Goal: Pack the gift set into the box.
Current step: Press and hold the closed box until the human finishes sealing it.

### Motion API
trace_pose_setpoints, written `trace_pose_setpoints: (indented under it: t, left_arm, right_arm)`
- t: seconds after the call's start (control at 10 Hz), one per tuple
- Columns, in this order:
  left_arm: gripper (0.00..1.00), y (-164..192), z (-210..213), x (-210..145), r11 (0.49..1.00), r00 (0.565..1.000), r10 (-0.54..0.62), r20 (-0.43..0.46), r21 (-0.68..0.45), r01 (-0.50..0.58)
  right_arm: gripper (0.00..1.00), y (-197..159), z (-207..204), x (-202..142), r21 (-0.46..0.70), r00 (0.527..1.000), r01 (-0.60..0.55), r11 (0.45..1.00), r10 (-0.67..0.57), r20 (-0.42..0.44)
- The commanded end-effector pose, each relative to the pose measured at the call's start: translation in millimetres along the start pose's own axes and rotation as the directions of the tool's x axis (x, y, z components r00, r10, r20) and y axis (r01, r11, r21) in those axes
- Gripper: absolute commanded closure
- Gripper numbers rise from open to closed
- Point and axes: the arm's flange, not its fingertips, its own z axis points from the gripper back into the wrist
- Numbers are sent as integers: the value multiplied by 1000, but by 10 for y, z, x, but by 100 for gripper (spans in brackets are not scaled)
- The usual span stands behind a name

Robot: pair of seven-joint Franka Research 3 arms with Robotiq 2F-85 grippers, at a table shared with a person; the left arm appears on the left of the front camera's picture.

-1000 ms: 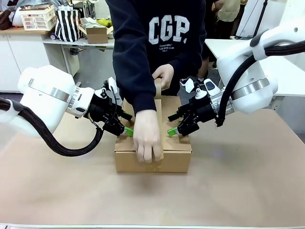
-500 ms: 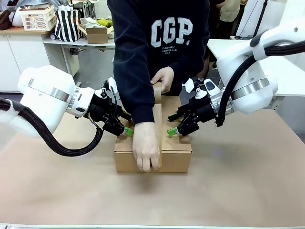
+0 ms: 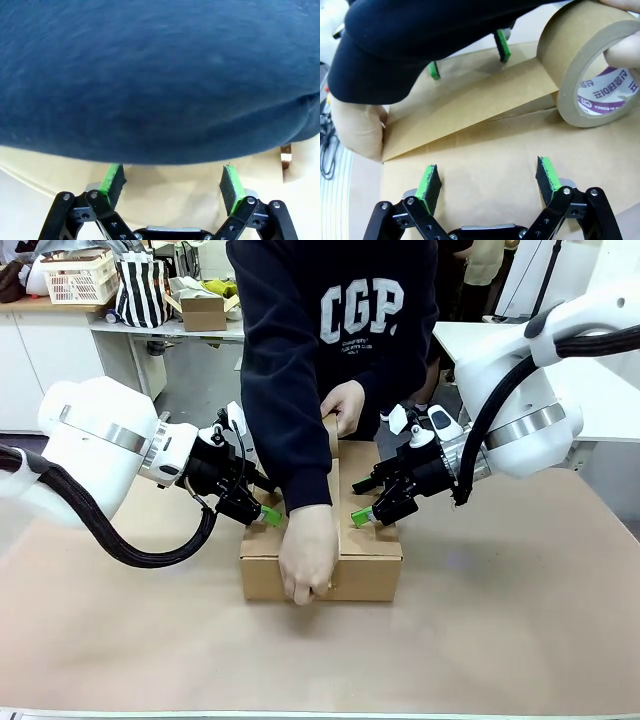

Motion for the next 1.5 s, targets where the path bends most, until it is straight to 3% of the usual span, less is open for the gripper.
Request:
trace_pose_setpoints:
  t: [0.0, 1.4]
  left_arm:
    - [0, -2, 9, -5, 1000, 1000, 12, -4, -3, -12]
    - [0, -2, 9, -5, 1000, 1000, 12, -4, -3, -12]
  right_arm:
    - [0, 5, -6, 2, -9, 1000, 8, 1000, -8, -15]
    - [0, 5, -6, 2, -9, 1000, 8, 1000, -8, -15]
